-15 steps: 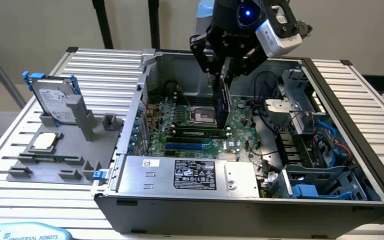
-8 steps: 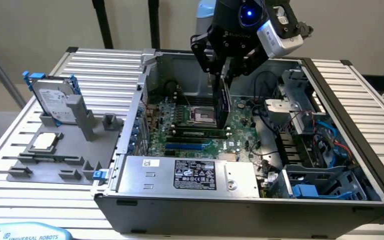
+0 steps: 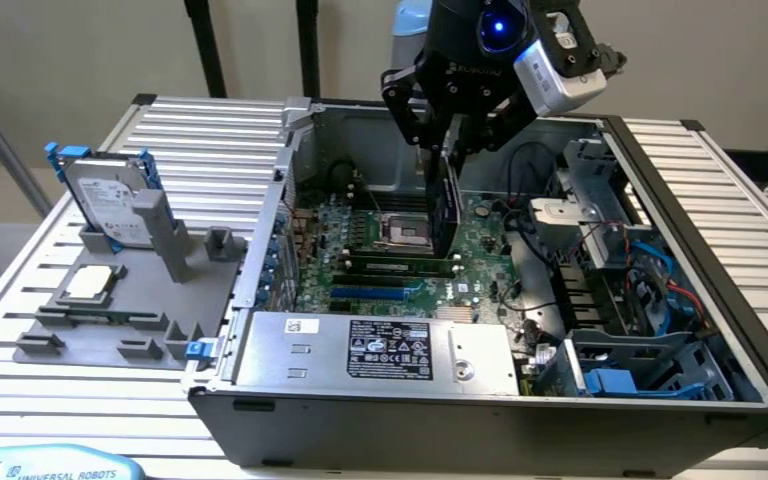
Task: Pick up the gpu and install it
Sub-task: 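Insert the gpu into the slot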
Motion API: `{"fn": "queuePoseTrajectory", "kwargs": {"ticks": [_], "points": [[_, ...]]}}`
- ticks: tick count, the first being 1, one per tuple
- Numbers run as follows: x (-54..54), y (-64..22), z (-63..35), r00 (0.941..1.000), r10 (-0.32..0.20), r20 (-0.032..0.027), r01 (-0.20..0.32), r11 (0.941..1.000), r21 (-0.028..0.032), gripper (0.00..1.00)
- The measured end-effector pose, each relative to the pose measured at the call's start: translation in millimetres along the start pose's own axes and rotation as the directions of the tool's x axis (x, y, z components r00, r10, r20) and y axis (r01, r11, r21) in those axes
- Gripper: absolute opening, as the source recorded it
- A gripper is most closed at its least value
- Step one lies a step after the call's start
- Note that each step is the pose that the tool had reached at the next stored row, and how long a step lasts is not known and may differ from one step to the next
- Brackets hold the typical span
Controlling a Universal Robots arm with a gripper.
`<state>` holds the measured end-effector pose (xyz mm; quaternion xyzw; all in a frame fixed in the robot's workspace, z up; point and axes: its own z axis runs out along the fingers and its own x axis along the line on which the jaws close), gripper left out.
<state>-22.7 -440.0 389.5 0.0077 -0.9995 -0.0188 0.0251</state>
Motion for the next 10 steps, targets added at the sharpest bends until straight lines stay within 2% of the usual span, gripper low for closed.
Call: {"fn": "queuePoseTrajectory", "kwargs": {"ticks": [3, 6, 10], "points": [[0.0, 0.0, 0.2, 1.0000, -0.007, -0.0001, 0.007, 1.0000, 0.0002, 0.27], [-0.1, 0.0, 1.6, 0.9982, -0.060, -0.0021, 0.060, 0.9982, 0.0027, 0.27], [-0.2, -0.1, 3.9, 0.9911, -0.133, -0.0052, 0.133, 0.9911, 0.0060, 0.27]]}}
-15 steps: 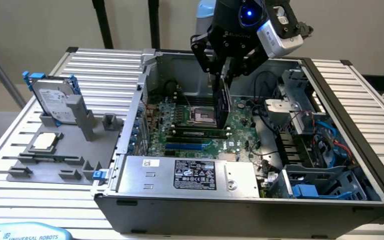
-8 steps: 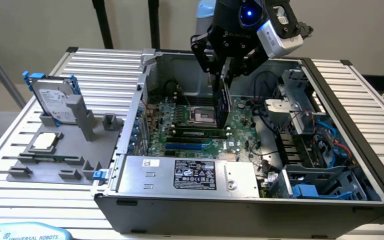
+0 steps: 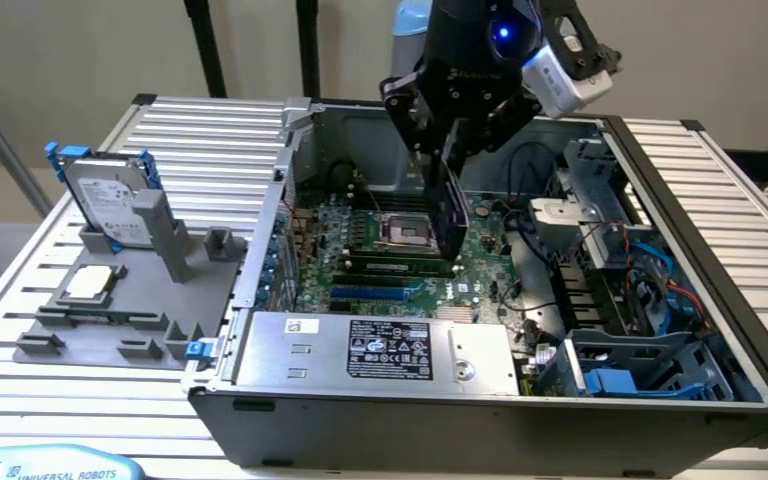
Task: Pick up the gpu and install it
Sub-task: 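Insert the gpu into the slot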
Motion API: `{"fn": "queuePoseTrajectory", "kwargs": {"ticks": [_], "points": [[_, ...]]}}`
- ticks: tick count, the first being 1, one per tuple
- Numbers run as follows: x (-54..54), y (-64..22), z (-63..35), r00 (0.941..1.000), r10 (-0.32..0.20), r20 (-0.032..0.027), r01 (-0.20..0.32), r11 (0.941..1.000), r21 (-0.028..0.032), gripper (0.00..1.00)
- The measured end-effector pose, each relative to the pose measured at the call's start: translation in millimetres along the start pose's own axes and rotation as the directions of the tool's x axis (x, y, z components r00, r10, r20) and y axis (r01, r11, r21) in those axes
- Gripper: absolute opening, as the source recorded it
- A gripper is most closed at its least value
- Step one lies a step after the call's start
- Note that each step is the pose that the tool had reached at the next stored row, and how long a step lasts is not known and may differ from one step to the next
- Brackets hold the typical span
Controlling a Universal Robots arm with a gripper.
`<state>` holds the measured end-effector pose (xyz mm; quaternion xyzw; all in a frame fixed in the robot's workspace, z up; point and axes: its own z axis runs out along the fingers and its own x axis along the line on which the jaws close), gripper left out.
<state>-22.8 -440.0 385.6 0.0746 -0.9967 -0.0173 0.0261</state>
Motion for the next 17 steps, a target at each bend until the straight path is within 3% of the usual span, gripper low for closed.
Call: {"fn": "queuePoseTrajectory", "kwargs": {"ticks": [4, 8, 12, 17], "points": [[-0.1, -0.1, 2.3, 0.9974, -0.072, -0.0028, 0.072, 0.9974, 0.0035, 0.27], [-0.2, -0.2, 4.8, 0.9895, -0.145, -0.0056, 0.145, 0.9894, 0.0070, 0.27], [-0.4, -0.3, 7.4, 0.9765, -0.215, -0.0081, 0.215, 0.9765, 0.0101, 0.27], [-0.5, -0.4, 10.6, 0.9528, -0.303, -0.0111, 0.304, 0.9527, 0.0144, 0.27]]}}
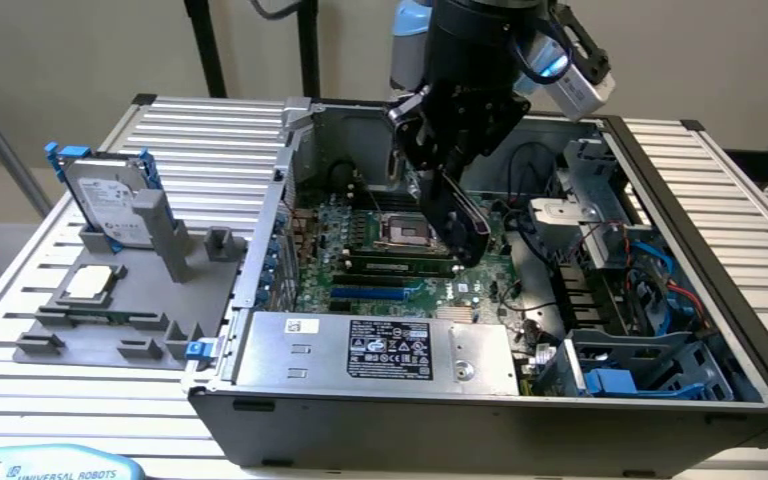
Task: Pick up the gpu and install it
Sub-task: 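Insert the gpu into the slot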
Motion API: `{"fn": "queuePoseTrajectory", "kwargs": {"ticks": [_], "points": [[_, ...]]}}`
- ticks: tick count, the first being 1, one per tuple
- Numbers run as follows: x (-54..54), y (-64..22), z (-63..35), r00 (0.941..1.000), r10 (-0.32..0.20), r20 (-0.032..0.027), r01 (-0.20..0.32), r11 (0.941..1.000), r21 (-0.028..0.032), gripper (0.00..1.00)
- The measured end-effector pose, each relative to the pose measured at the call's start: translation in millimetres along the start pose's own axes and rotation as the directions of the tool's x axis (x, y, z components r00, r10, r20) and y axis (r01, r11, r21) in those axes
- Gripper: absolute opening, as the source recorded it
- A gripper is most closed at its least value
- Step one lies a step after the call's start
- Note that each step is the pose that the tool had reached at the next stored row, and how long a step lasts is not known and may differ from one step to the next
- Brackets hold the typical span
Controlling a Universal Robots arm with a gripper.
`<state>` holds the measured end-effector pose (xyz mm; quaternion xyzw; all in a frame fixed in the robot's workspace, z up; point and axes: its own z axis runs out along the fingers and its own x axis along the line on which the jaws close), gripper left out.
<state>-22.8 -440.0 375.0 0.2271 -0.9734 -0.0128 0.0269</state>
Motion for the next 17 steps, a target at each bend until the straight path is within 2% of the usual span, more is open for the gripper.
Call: {"fn": "queuePoseTrajectory", "kwargs": {"ticks": [4, 9, 14, 17], "points": [[-0.1, -0.1, 2.1, 0.9973, -0.074, 0.0009, 0.074, 0.9973, 0.0048, 0.27], [-0.3, -0.2, 5.1, 0.9868, -0.162, 0.0045, 0.162, 0.9867, 0.0105, 0.27], [-0.4, -0.3, 8.4, 0.9683, -0.249, 0.0081, 0.249, 0.9683, 0.0158, 0.27], [-0.5, -0.4, 10.5, 0.9534, -0.302, 0.0100, 0.301, 0.9533, 0.0191, 0.27]]}}
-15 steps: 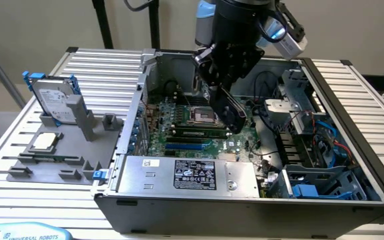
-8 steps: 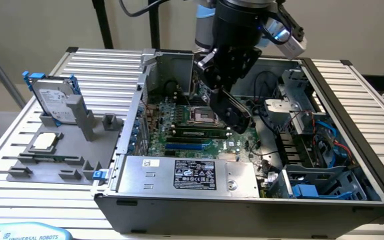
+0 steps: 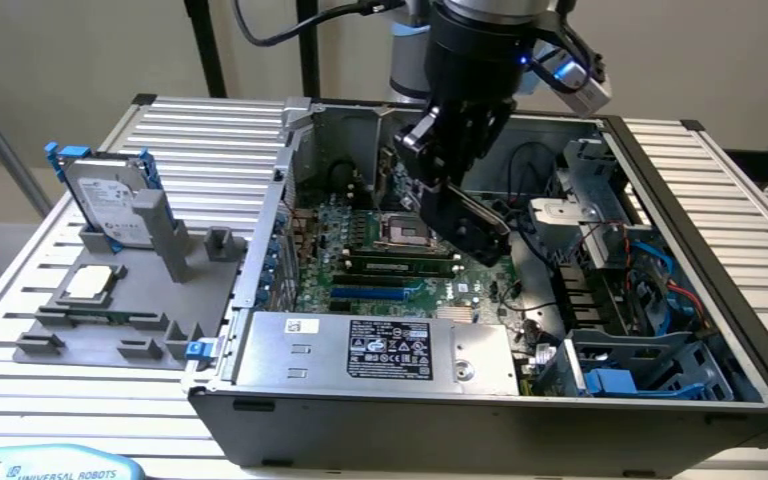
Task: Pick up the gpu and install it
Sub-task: 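Insert the gpu into the slot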
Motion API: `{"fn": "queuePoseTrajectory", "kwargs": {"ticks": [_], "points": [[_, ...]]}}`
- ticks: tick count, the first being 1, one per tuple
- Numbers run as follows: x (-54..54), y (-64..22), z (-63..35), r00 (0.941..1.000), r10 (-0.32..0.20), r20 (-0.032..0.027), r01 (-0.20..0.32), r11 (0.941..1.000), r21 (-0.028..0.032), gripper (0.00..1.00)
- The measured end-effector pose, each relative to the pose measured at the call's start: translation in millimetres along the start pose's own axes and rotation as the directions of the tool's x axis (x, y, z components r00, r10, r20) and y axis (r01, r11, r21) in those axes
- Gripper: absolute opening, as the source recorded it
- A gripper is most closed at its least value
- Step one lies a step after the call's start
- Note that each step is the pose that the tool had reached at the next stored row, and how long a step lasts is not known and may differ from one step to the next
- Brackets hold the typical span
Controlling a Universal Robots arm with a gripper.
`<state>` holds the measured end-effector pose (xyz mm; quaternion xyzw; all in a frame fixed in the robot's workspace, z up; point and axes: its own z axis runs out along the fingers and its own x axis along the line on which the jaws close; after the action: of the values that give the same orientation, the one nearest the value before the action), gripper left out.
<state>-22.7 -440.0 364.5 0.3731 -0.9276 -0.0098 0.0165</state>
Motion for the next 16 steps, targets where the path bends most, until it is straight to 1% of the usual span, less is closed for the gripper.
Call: {"fn": "queuePoseTrajectory", "kwargs": {"ticks": [2, 4, 6, 8, 10, 12, 14, 16], "points": [[0.0, 0.0, 1.5, 0.9994, -0.036, 0.0010, 0.036, 0.9993, 0.0019, 0.27], [-0.1, -0.1, 3.1, 0.9974, -0.073, 0.0013, 0.073, 0.9974, 0.0039, 0.27], [-0.1, -0.1, 4.9, 0.9941, -0.108, 0.0013, 0.108, 0.9941, 0.0059, 0.27], [-0.1, -0.2, 6.6, 0.9894, -0.145, 0.0012, 0.145, 0.9894, 0.0080, 0.27], [-0.2, -0.2, 8.3, 0.9835, -0.181, 0.0010, 0.181, 0.9834, 0.0101, 0.27], [-0.2, -0.3, 10.0, 0.9762, -0.217, 0.0009, 0.217, 0.9762, 0.0124, 0.27], [-0.3, -0.3, 11.6, 0.9678, -0.252, 0.0007, 0.252, 0.9677, 0.0147, 0.27], [-0.3, -0.4, 13.3, 0.9579, -0.287, 0.0005, 0.287, 0.9578, 0.0168, 0.27]]}}
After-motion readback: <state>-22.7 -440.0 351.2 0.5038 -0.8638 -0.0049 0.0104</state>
